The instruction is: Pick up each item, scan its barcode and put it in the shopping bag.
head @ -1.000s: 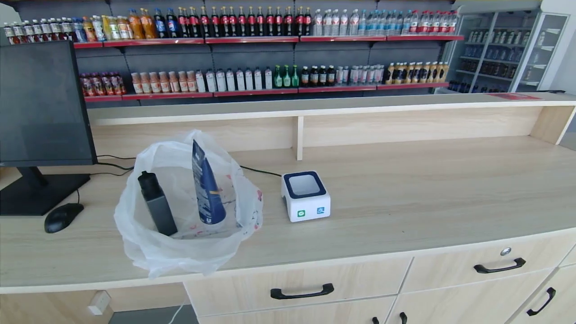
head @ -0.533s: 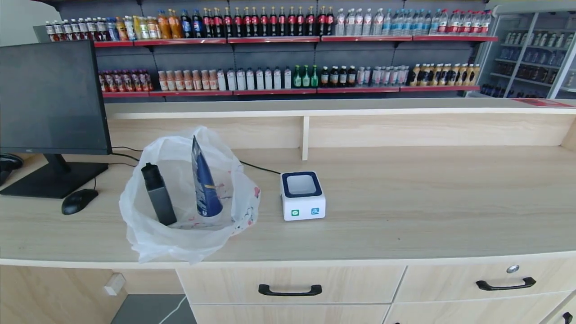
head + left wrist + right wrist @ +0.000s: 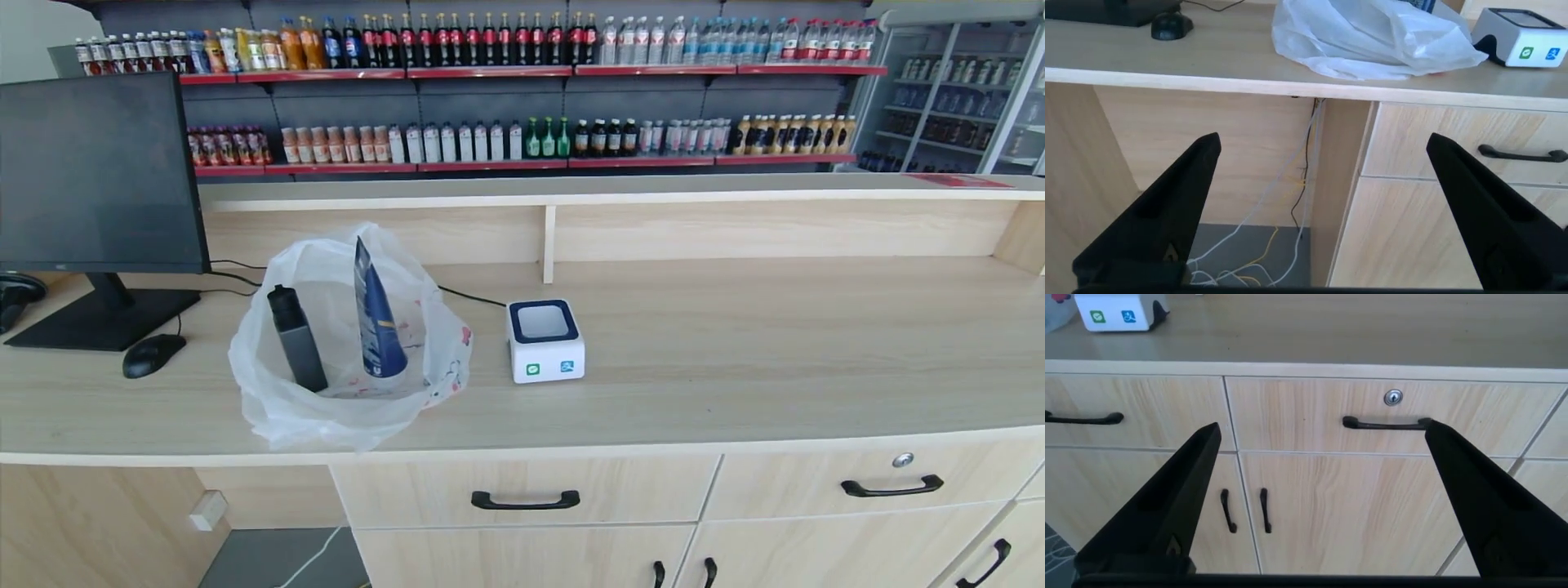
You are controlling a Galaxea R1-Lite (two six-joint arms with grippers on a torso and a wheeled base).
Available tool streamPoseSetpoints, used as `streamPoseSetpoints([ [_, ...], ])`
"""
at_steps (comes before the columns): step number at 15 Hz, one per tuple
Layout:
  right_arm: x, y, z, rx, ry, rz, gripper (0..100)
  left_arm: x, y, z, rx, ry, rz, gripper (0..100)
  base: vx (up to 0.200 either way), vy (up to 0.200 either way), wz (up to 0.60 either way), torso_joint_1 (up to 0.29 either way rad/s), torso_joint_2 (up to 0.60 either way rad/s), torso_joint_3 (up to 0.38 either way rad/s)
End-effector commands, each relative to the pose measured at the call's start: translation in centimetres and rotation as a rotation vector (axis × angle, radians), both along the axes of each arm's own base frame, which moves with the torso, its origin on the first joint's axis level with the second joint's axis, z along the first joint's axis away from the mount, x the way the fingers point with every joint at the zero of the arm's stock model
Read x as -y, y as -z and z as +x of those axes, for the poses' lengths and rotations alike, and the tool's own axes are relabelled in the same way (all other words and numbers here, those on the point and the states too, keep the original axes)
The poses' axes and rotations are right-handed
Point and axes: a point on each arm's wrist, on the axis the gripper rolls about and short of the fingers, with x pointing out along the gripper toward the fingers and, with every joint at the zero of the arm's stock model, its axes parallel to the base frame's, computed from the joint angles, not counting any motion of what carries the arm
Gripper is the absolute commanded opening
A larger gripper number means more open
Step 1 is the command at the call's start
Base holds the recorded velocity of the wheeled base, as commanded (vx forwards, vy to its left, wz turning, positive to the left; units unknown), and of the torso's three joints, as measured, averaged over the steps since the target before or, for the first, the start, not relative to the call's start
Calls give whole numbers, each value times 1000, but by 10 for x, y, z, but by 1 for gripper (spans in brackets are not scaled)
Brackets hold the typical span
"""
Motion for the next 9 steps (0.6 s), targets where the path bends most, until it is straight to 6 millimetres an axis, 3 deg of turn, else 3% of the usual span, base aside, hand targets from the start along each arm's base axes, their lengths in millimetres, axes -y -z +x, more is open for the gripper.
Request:
streamPoseSetpoints([
  [1, 0, 0, 0, 0, -1, 1, 100, 0, 0, 0, 0, 0, 0, 100, -200, 0, 0, 2, 7, 12],
  [7, 0, 0, 0, 0, -1, 2, 100, 0, 0, 0, 0, 1, 0, 100, -200, 0, 0, -1, 0, 2],
  [9, 0, 0, 0, 0, -1, 2, 100, 0, 0, 0, 0, 0, 0, 100, 0, 0, 0, 0, 0, 0],
])
